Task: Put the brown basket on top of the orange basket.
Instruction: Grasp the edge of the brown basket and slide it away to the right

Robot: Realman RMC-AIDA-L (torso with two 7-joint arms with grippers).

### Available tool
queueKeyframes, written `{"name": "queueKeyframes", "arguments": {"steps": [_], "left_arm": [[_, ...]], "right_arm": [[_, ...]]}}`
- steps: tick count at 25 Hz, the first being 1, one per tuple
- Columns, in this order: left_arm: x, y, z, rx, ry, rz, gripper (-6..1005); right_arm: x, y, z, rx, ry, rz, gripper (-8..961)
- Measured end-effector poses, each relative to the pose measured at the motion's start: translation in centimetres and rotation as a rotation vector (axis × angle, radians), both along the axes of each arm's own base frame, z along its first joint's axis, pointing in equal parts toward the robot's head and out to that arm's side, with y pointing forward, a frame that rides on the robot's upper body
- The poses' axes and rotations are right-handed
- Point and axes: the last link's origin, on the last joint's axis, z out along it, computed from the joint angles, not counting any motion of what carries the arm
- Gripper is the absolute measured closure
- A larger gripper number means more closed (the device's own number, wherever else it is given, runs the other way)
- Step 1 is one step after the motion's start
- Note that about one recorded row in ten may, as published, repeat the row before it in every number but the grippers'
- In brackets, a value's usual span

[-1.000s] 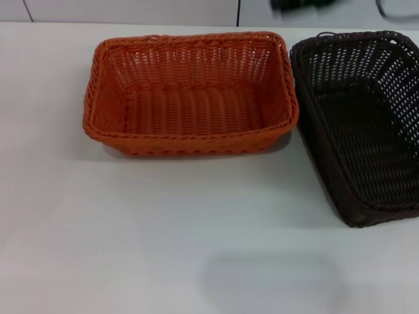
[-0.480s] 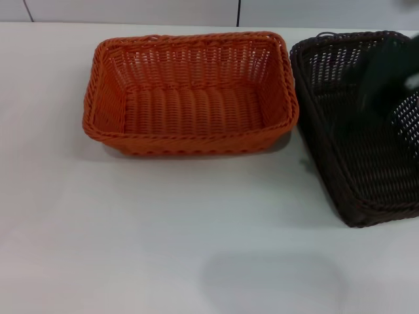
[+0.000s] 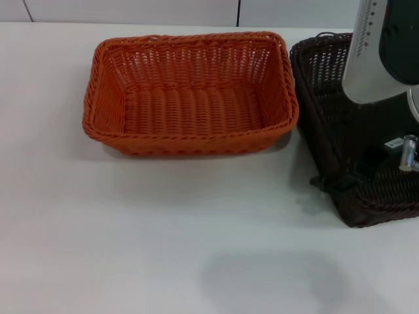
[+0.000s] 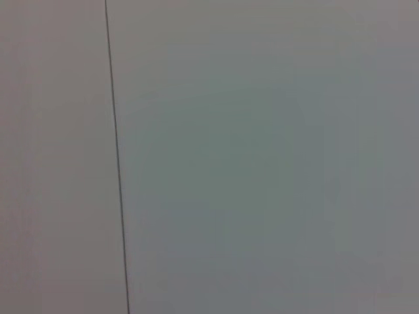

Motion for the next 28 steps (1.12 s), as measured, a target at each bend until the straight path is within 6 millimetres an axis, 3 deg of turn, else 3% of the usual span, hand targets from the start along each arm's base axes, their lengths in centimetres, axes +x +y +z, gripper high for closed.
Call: {"name": "queueKeyframes", "arguments": {"steps": [10, 17, 28], "left_arm": [[-0.3, 0.2, -0.2, -0.018, 0.027, 0.05, 402], [-1.0, 0.2, -0.2, -0.025, 0.004, 0.086, 402], [-1.2, 0.2, -0.5, -0.039, -0.008, 0.098, 403]], "right_arm": [[1.5, -2.4, -0.9, -0.026, -0.017, -0.052, 137], [2.2, -4.0, -0.4, -0.004, 0.008, -0.075, 140], [4.5, -4.2, 0.0, 0.069, -0.044, -0.151, 145]]}}
